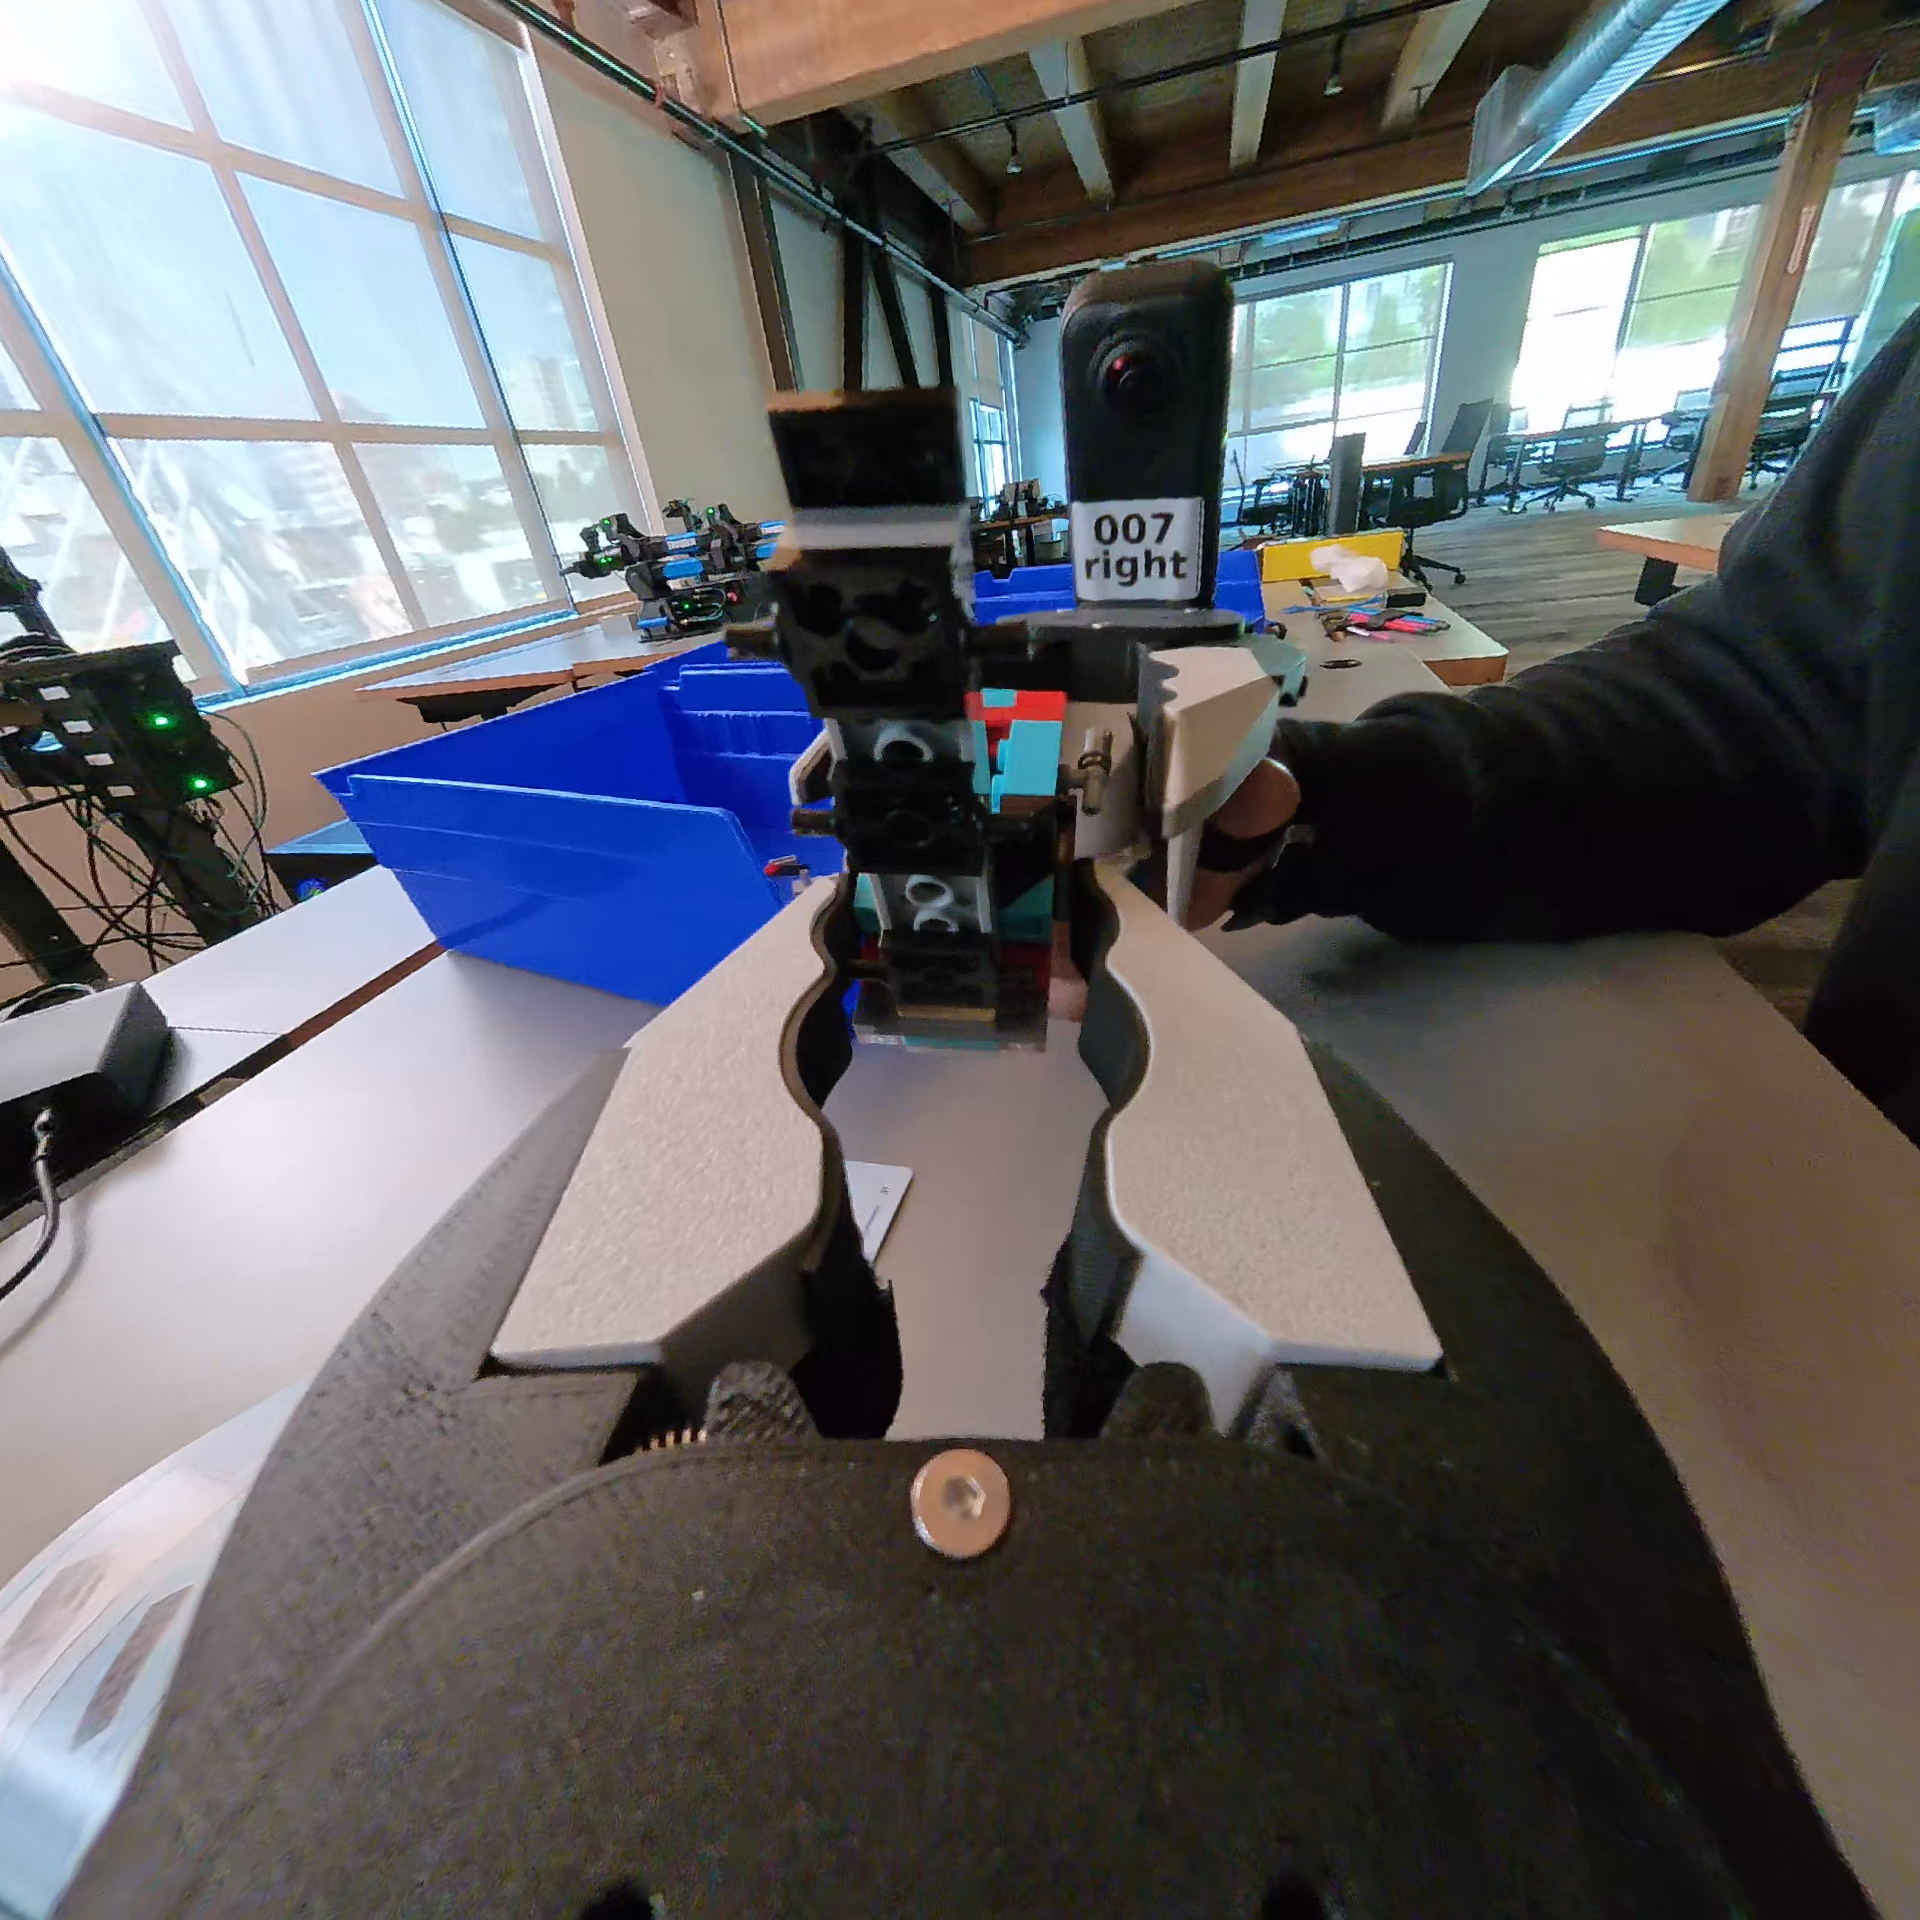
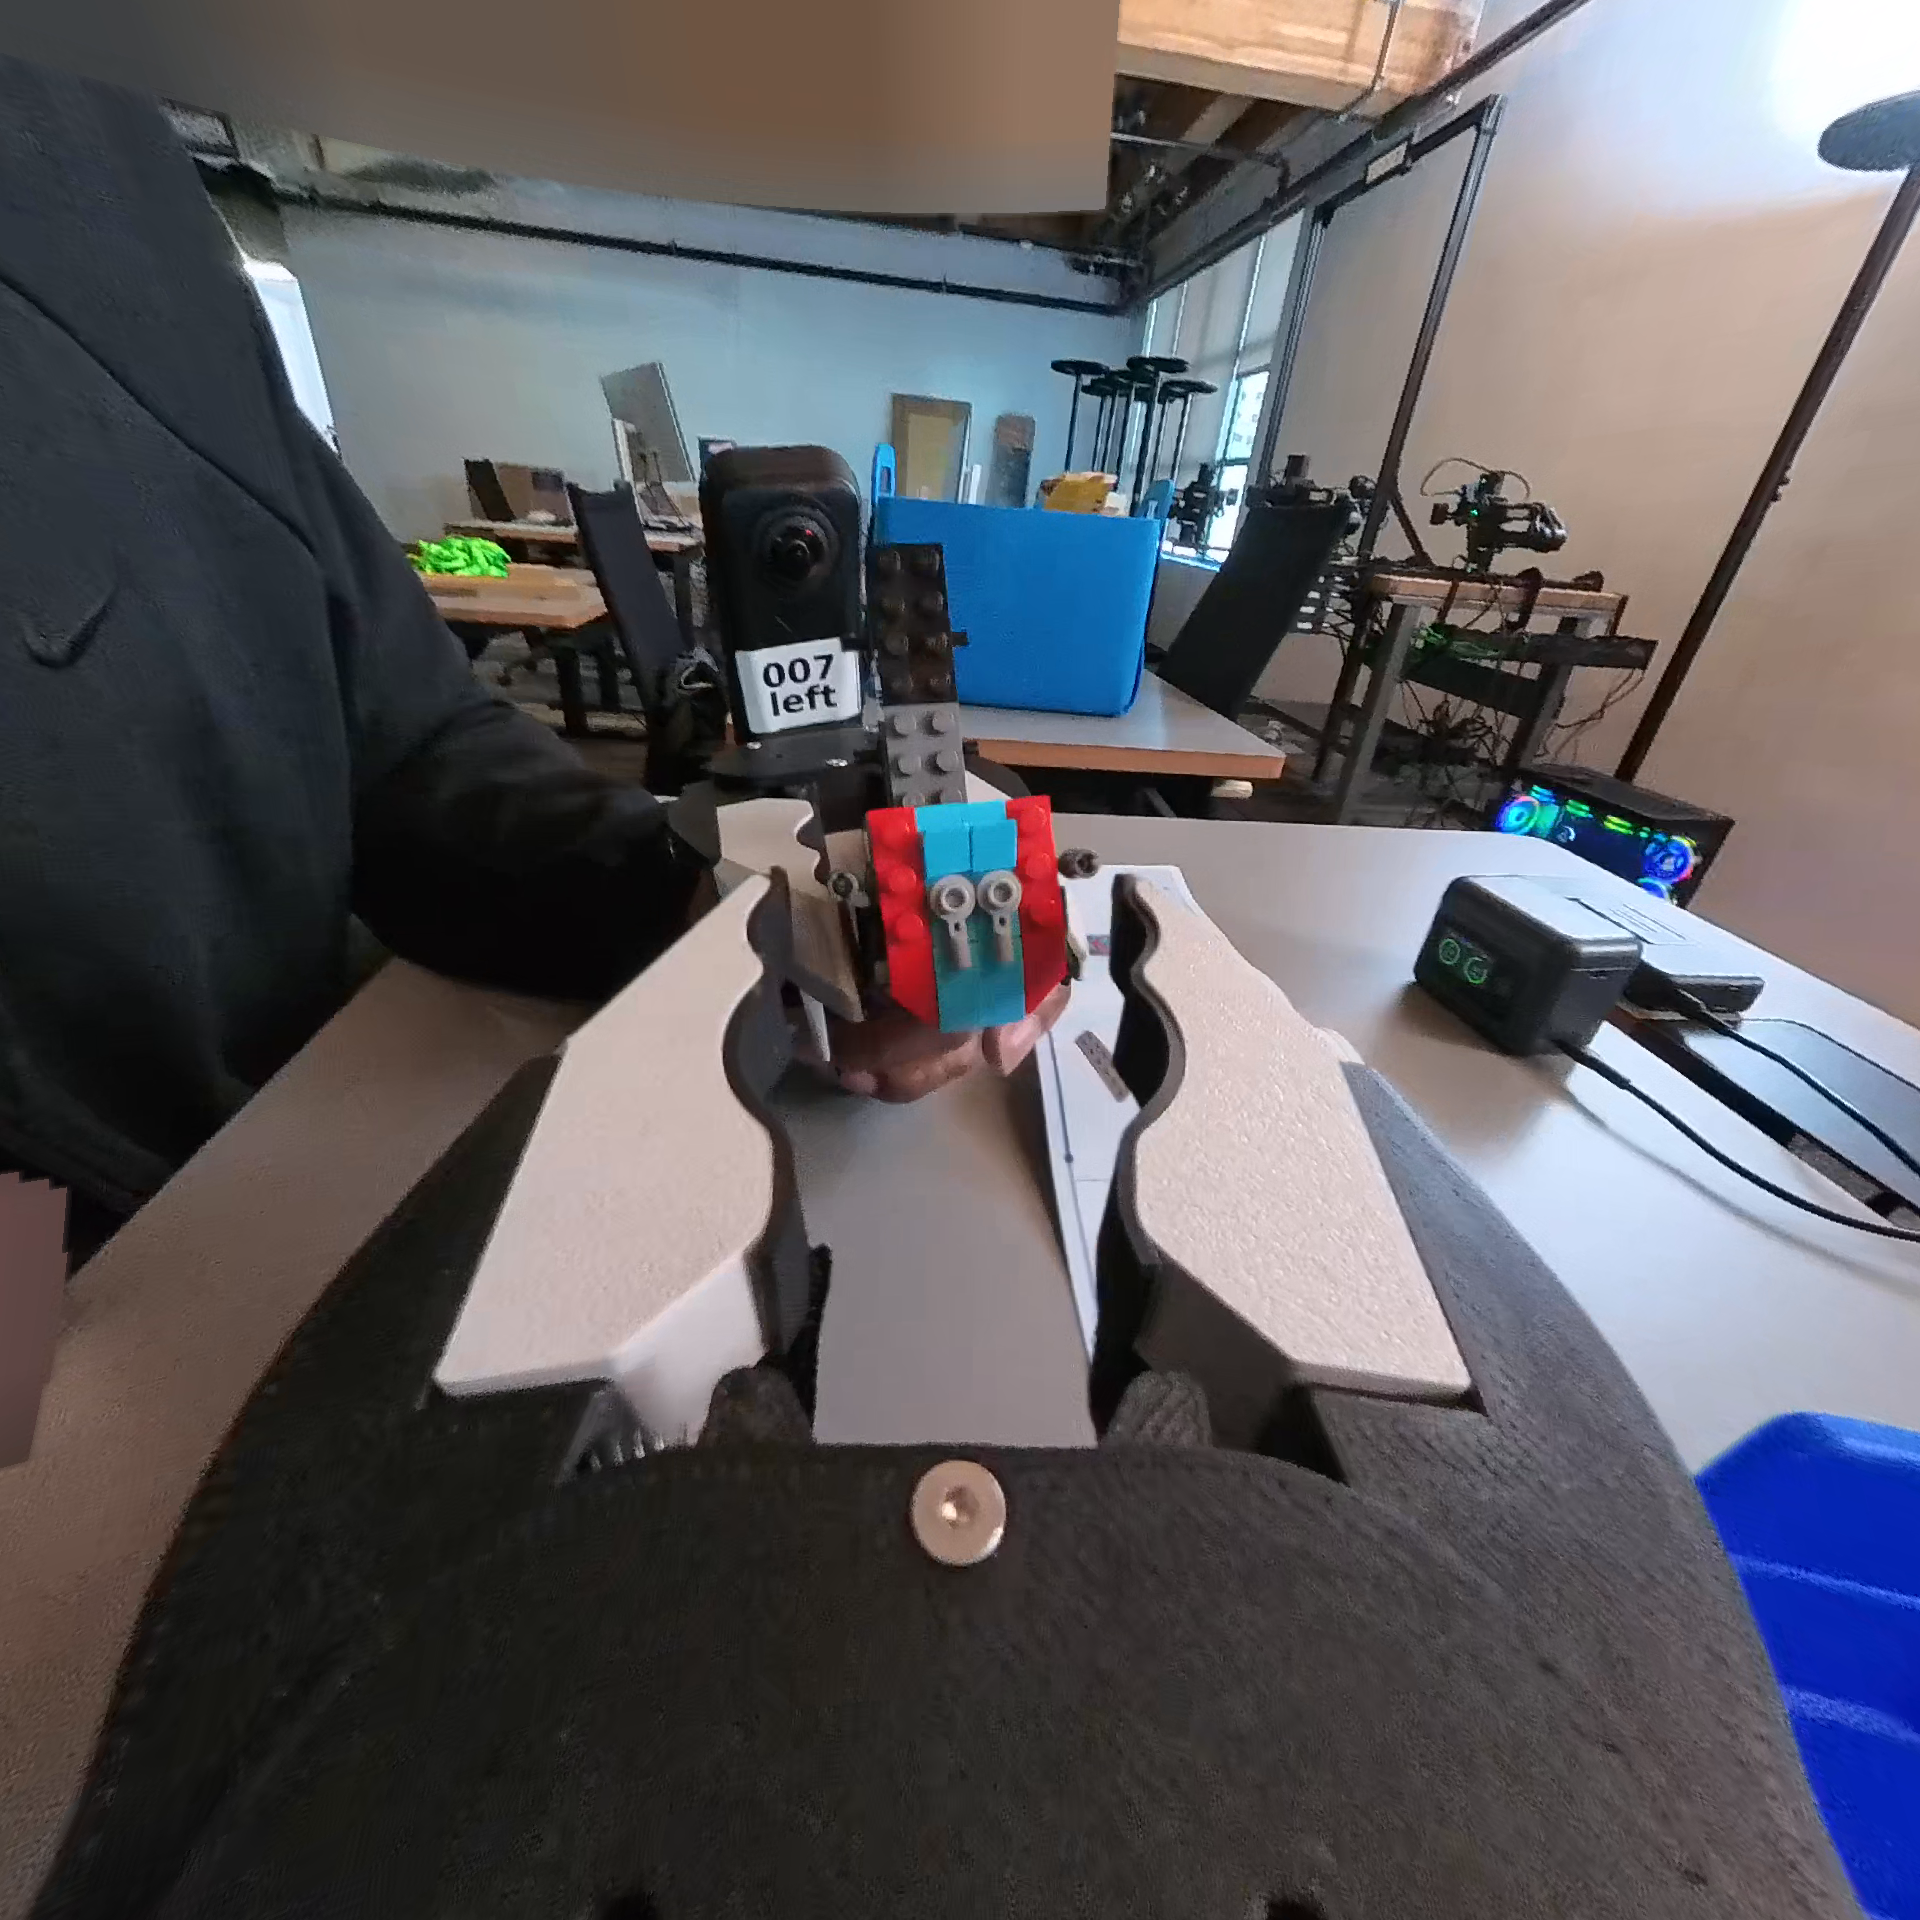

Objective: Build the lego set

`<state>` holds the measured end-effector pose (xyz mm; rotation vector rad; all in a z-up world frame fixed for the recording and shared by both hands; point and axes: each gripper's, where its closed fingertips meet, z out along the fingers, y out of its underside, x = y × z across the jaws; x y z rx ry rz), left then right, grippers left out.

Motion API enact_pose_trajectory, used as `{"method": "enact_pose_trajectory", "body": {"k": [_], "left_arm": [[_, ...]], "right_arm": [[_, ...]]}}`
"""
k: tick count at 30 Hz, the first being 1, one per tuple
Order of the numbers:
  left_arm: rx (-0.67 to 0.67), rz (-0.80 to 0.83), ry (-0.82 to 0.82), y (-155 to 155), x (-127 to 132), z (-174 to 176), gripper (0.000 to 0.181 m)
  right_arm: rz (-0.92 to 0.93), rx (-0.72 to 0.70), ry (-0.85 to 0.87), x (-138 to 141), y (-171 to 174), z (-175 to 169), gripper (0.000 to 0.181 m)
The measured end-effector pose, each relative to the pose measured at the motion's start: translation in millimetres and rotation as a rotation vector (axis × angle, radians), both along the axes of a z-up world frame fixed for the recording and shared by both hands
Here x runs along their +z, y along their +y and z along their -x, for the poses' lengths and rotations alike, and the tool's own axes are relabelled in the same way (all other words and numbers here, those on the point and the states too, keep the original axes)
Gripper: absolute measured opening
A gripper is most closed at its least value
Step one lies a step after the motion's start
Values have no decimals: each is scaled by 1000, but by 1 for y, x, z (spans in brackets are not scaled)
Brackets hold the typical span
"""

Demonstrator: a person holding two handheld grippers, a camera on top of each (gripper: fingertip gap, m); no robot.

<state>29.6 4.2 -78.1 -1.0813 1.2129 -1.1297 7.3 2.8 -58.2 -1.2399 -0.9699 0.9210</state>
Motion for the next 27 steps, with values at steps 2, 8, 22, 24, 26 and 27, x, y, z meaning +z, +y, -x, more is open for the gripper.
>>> {"method": "enact_pose_trajectory", "body": {"k": [2,8,22,24,26,27], "left_arm": [[-1,22,-19,-2,2,-1,41],[-39,156,-127,-11,15,-7,41],[-46,126,-185,-27,20,-17,41],[-52,129,-192,-28,21,-16,41],[-52,126,-192,-28,21,-16,41],[-51,121,-191,-28,21,-16,41]], "right_arm": [[8,12,42,3,-2,3,62],[41,31,205,20,-5,8,61],[35,49,279,29,-16,19,60],[43,57,293,31,-16,19,60],[49,63,299,31,-17,19,60],[50,64,299,31,-17,19,60]]}}
